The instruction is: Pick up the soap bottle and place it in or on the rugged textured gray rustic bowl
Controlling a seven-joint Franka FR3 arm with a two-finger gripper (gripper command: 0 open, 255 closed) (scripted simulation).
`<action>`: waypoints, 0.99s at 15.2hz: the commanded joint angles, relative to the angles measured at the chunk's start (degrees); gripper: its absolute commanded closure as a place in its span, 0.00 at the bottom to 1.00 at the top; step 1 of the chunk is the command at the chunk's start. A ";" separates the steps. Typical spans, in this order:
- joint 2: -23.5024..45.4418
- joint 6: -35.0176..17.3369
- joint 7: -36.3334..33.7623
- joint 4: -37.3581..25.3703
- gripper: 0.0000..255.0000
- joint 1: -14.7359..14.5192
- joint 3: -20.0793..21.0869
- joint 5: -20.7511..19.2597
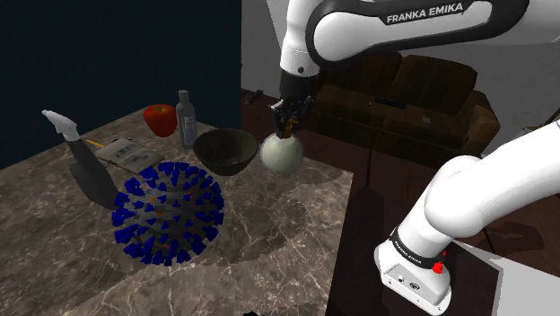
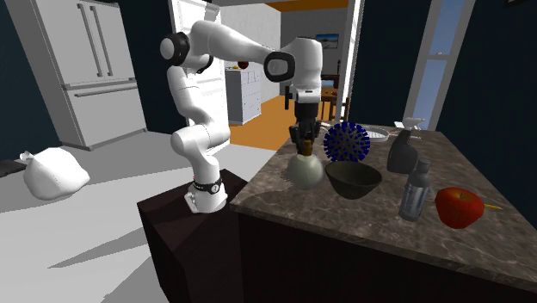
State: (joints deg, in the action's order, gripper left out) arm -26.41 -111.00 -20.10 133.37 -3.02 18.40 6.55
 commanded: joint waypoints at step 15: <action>0.14 12.18 0.04 -12.31 1.00 0.52 -1.08 -0.79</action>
State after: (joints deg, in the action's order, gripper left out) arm -26.26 -99.49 -20.21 121.72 -2.57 17.48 5.82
